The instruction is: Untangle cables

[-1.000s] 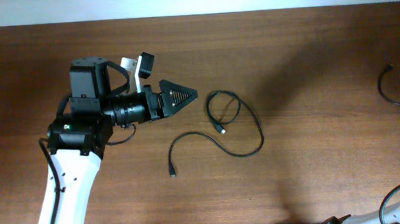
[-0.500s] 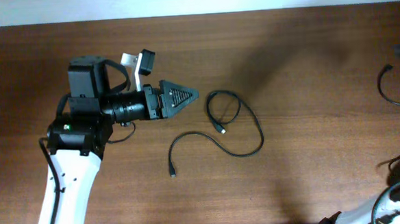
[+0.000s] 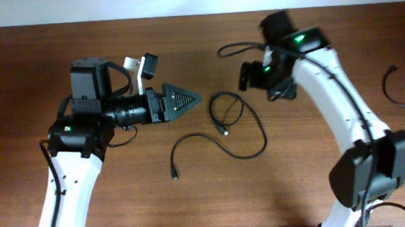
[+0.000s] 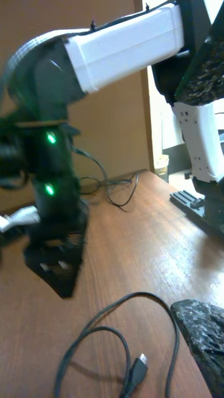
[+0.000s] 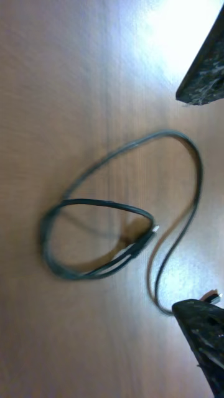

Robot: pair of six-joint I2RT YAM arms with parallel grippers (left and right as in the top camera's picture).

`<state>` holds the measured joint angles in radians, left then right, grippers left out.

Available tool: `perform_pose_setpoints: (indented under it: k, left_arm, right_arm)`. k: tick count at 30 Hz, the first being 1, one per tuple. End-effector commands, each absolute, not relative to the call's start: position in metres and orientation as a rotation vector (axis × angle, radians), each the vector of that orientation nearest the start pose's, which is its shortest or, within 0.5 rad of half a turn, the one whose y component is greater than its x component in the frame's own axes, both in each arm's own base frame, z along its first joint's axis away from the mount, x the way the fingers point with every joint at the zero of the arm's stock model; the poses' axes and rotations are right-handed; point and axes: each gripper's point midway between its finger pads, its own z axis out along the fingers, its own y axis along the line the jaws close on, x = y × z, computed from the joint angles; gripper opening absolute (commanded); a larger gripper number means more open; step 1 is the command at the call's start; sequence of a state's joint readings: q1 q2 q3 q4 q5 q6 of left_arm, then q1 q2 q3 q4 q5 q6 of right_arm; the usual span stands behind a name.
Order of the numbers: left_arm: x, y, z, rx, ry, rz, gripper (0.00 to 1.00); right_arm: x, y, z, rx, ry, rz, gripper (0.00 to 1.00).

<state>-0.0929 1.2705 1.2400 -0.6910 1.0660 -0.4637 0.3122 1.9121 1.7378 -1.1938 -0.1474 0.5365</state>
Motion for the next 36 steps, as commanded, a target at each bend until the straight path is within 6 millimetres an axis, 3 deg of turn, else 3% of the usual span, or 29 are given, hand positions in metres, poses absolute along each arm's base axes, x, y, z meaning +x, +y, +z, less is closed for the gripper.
perform_pose_setpoints:
  k: [1, 3, 4, 5, 6, 8, 10, 11, 12, 18, 20, 21, 22, 23, 26, 27, 28, 31, 33, 36]
  left_arm:
    - [0.289, -0.177, 0.319, 0.194, 2.230, -1.502, 1.00]
    - [0.292, -0.176, 0.317, 0.178, 2.238, -1.475, 1.00]
    - [0.292, -0.176, 0.317, 0.179, 2.237, -1.475, 1.00]
    - [0.292, -0.176, 0.317, 0.179, 2.237, -1.475, 1.00]
    - [0.292, -0.176, 0.317, 0.179, 2.237, -1.476, 1.00]
    - [0.292, -0.176, 0.317, 0.178, 2.237, -1.475, 1.00]
    - [0.292, -0.176, 0.317, 0.178, 2.238, -1.476, 1.00]
    - [0.292, -0.176, 0.317, 0.179, 2.237, -1.476, 1.00]
    - [0.292, -0.176, 0.317, 0.178, 2.238, -1.476, 1.00]
    - [0.292, -0.176, 0.317, 0.178, 2.238, -1.476, 0.99]
    - [0.292, -0.176, 0.317, 0.179, 2.237, -1.475, 0.99]
    - [0.292, -0.176, 0.317, 0.178, 2.237, -1.475, 0.99]
    - [0.292, -0.176, 0.317, 0.178, 2.238, -1.477, 0.99]
    - [0.292, -0.176, 0.317, 0.179, 2.237, -1.476, 0.99]
    - [0.292, -0.176, 0.317, 0.179, 2.237, -1.475, 0.99]
    - [0.292, -0.176, 0.317, 0.179, 2.237, -1.475, 0.99]
    - [0.292, -0.176, 0.317, 0.179, 2.238, -1.475, 0.99]
    - [0.292, -0.176, 0.317, 0.179, 2.237, -1.476, 0.99]
    - [0.291, -0.176, 0.316, 0.177, 2.240, -1.478, 0.99]
    - [0.290, -0.176, 0.315, 0.166, 2.254, -1.482, 0.99]
  right_arm:
    - [0.356, 0.165, 0.099, 0.471, 3.041, 0.284, 0.98]
    - [0.342, 0.178, 0.073, 0.425, 3.069, 0.302, 0.94]
    - [0.336, 0.181, 0.058, 0.452, 3.072, 0.301, 0.84]
    - [0.334, 0.182, 0.048, 0.478, 3.065, 0.306, 0.59]
    - [0.336, 0.183, 0.039, 0.474, 3.045, 0.325, 0.48]
    - [0.336, 0.183, 0.033, 0.497, 3.033, 0.331, 0.47]
    - [0.339, 0.184, 0.029, 0.492, 3.013, 0.342, 0.35]
    - [0.341, 0.185, 0.027, 0.489, 3.004, 0.352, 0.10]
    - [0.342, 0.185, 0.026, 0.486, 2.996, 0.358, 0.04]
    - [0.352, 0.191, 0.028, 0.472, 2.954, 0.408, 0.04]
    - [0.357, 0.207, 0.035, 0.413, 2.938, 0.535, 0.04]
    - [0.369, 0.216, 0.049, 0.288, 2.891, 0.605, 0.04]
    - [0.390, 0.225, 0.088, 0.101, 2.786, 0.653, 0.04]
    - [0.397, 0.227, 0.111, 0.032, 2.732, 0.661, 0.04]
    - [0.409, 0.227, 0.209, -0.109, 2.548, 0.646, 0.04]
    - [0.413, 0.214, 0.226, -0.049, 2.521, 0.566, 0.19]
    - [0.408, 0.202, 0.222, 0.061, 2.568, 0.523, 0.63]
    - [0.387, 0.179, 0.180, 0.304, 2.744, 0.422, 0.67]
    - [0.377, 0.176, 0.137, 0.411, 2.834, 0.382, 0.67]
    - [0.376, 0.179, 0.092, 0.442, 2.887, 0.376, 0.66]
